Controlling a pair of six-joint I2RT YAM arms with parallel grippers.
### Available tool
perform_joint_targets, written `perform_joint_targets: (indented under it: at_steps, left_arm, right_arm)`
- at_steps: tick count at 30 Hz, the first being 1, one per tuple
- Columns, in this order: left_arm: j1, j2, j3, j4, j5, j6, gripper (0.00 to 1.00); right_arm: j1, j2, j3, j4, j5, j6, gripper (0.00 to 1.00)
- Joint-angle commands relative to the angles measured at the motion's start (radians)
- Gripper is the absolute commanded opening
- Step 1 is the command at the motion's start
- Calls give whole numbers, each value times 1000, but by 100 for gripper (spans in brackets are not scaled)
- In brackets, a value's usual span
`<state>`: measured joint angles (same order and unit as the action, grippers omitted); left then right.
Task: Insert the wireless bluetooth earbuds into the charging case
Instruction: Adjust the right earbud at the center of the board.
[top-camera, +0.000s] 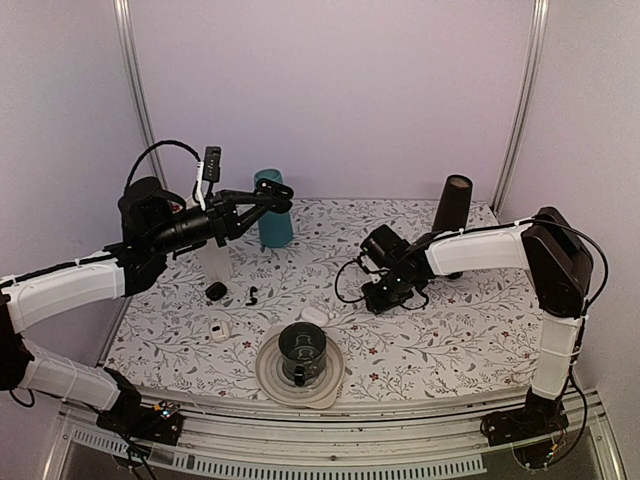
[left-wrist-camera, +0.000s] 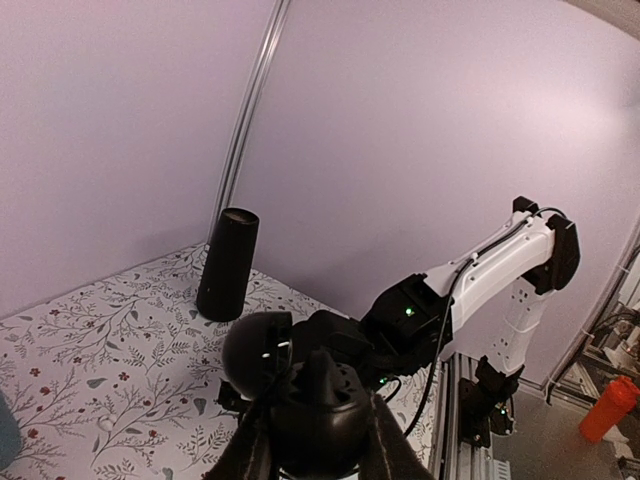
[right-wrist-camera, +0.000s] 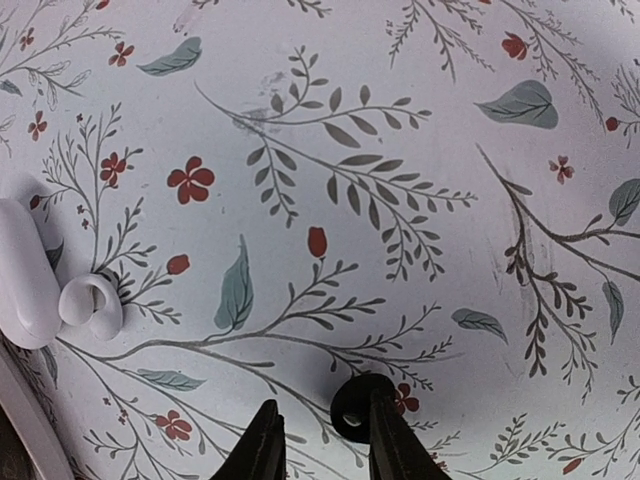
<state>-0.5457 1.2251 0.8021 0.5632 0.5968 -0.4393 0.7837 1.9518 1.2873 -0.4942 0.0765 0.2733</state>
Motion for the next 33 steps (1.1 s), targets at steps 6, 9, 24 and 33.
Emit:
perform_joint_targets:
  at_steps: [6, 9, 24, 33]
  left_arm:
    - [12, -6, -3, 20, 5, 1, 0]
    - [12, -4, -1, 21, 6, 1, 0]
    - [12, 2, 1, 19, 7, 0, 0]
    - [12, 2, -1, 20, 9, -2, 0]
  right_arm:
    - [-12, 22, -8, -8, 43, 7, 28]
    - [-12, 23, -8, -5, 50, 7, 26]
    - [9, -26, 14, -22, 47, 2, 24]
    - [21, -27, 20, -32, 41, 10, 24]
